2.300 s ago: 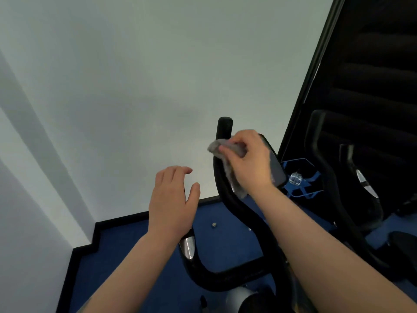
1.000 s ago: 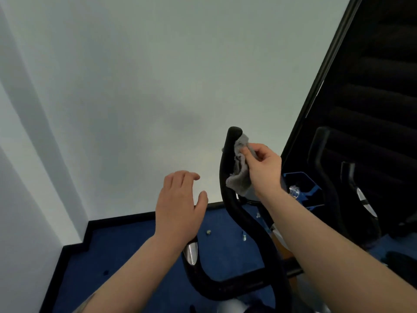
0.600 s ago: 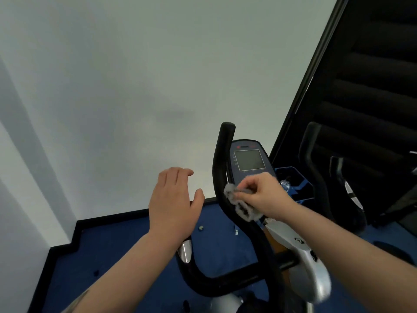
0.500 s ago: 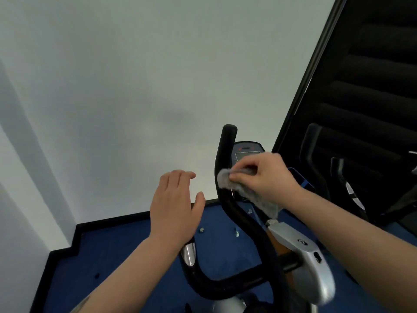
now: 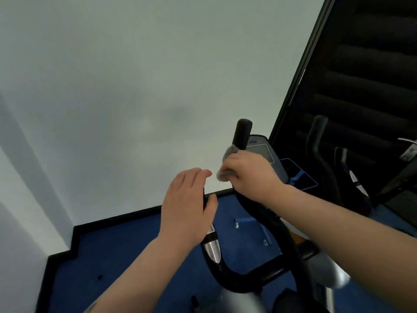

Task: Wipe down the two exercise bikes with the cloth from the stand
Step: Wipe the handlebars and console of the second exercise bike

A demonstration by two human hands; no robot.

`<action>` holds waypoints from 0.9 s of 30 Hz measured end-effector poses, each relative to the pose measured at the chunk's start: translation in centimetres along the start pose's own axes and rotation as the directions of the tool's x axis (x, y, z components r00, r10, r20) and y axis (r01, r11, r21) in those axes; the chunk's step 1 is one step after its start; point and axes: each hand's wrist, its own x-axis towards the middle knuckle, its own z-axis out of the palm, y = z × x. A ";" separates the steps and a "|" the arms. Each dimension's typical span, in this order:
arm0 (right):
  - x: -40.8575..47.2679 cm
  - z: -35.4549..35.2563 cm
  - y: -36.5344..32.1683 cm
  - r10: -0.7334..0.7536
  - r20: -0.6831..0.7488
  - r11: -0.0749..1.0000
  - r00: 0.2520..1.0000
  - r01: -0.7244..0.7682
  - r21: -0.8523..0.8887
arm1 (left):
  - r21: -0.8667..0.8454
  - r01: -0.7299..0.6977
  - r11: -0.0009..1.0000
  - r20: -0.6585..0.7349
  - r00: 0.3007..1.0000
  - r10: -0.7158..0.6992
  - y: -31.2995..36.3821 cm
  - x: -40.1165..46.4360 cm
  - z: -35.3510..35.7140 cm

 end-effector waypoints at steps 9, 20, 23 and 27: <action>2.2 -1.4 -0.9 0.110 -0.098 0.994 0.989 -0.109 0.023 | -0.050 -0.042 0.998 0.006 0.999 0.043 -0.6 0.1 0.0; -7.0 -0.8 2.9 0.009 0.302 0.797 0.953 -0.190 0.574 | -0.133 0.153 0.979 -0.018 0.987 -0.157 2.2 -0.6 0.1; -11.2 -0.4 4.5 -0.003 0.367 0.806 0.930 -0.215 0.551 | -0.173 0.173 0.970 -0.061 0.981 -0.186 4.6 -2.9 0.6; -16.1 1.1 5.2 0.081 0.298 0.714 0.951 -0.264 0.648 | -0.311 0.158 0.937 0.012 0.987 -0.163 9.5 -7.7 2.0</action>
